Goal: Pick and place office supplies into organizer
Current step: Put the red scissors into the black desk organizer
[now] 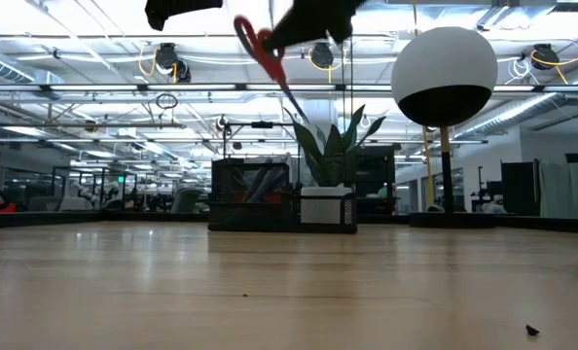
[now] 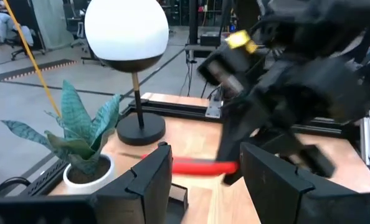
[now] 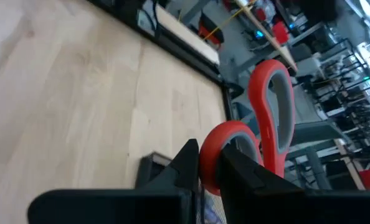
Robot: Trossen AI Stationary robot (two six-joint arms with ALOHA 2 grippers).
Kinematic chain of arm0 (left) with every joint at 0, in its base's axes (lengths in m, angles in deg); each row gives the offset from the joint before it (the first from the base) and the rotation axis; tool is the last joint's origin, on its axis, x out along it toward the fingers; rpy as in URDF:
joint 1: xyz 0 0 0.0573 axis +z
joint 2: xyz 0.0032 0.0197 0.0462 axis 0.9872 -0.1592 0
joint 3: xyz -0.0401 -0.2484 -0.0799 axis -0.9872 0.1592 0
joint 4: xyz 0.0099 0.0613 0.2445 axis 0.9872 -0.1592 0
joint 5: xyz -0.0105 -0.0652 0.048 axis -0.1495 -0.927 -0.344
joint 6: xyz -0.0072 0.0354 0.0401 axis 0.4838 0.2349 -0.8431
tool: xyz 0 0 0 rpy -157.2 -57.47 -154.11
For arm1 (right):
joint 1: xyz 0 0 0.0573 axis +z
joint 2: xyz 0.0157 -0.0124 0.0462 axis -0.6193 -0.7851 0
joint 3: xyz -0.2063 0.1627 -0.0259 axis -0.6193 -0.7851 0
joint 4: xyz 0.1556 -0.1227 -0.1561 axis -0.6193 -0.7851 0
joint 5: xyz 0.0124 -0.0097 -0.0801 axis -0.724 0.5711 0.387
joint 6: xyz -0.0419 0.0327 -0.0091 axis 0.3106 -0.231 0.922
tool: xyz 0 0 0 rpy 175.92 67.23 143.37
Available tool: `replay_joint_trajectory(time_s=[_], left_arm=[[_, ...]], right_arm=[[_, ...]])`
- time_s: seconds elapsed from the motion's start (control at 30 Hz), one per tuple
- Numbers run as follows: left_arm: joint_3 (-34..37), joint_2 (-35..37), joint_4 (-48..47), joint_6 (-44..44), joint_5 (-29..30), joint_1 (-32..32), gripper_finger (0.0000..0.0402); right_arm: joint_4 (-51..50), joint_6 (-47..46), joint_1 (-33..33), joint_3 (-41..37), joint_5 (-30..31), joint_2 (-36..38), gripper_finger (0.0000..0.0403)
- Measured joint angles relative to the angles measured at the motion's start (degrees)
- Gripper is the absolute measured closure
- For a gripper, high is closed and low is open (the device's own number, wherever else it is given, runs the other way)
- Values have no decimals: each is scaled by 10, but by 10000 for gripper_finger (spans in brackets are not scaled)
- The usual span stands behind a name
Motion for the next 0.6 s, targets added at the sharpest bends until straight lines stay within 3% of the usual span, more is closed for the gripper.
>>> replay_joint_trajectory(time_s=[0.33,0.6], left_arm=[[0,0,-17,-9,1,0,206],[0,0,-13,-10,1,1,206]], right_arm=[[277,-3,-74,-186,-169,97,374],[524,-86,-124,-341,-332,171,374]])
